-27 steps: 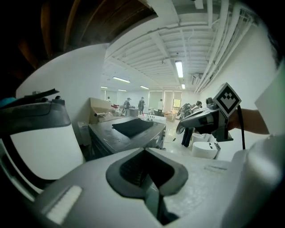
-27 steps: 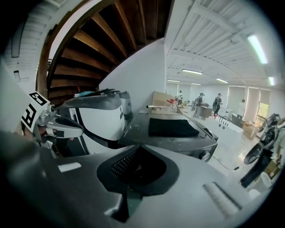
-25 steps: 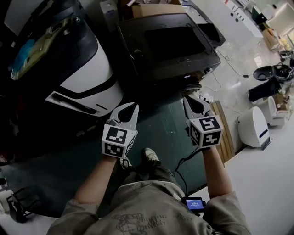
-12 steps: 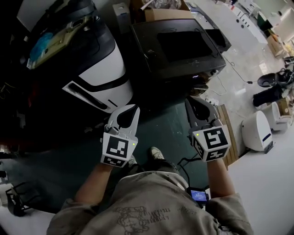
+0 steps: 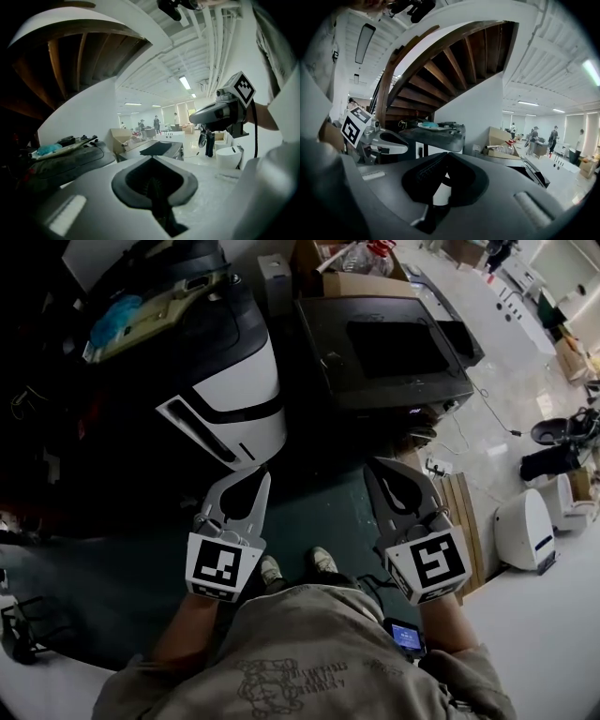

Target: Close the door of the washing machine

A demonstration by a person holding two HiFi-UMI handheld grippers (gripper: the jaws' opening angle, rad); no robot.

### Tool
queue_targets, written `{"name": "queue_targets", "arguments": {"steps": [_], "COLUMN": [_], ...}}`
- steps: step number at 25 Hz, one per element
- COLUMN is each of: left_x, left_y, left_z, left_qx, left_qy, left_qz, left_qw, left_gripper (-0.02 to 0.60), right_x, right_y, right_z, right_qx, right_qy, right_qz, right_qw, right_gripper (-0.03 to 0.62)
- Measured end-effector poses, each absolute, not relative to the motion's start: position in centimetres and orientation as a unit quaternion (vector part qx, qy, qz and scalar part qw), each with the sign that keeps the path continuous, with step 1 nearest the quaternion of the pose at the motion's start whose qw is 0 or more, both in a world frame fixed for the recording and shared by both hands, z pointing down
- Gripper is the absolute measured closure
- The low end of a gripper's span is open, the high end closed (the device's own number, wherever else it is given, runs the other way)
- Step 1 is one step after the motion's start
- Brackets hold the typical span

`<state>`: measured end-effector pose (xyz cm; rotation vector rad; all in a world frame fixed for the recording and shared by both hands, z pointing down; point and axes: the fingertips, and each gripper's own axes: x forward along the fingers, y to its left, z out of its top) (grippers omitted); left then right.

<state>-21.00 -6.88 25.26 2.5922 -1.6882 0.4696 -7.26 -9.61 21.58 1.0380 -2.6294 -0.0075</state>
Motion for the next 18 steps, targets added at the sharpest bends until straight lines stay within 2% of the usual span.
{"name": "queue_targets", "arguments": {"steps": [4, 12, 15, 18], "left_x": [-24.0, -27.8, -29.2, -30.7], "left_y": [-5.6, -2.7, -1.3, -0.3], "left_z": [24.2, 19.4, 18.8, 18.0], "left_qx": [0.814, 0.780, 0.775, 0.771], "left_qy": [-0.564, -0.610, -0.623, -0.632], "left_qz": [0.132, 0.129, 0.104, 0.082], "left_qw": [0.024, -0.049, -0.021, 0.006], "left_gripper": [0.581, 0.581, 0.581, 0.581], "right_x": [-9.9, -14.9, -16.5, -17.1], "right_y": [-8.4, -5.8, -5.3, -5.2], "right_z": [20.6, 17.9, 16.3, 15.8], "right_qx": [0.339, 0.279, 0.270, 0.264], "right_qy": [-0.928, -0.952, -0.957, -0.958], "right_qz": [-0.027, -0.056, -0.068, -0.068], "right_qw": [0.151, 0.115, 0.085, 0.084], "right_gripper": [0.566, 0.568, 0.568, 0.568]}}
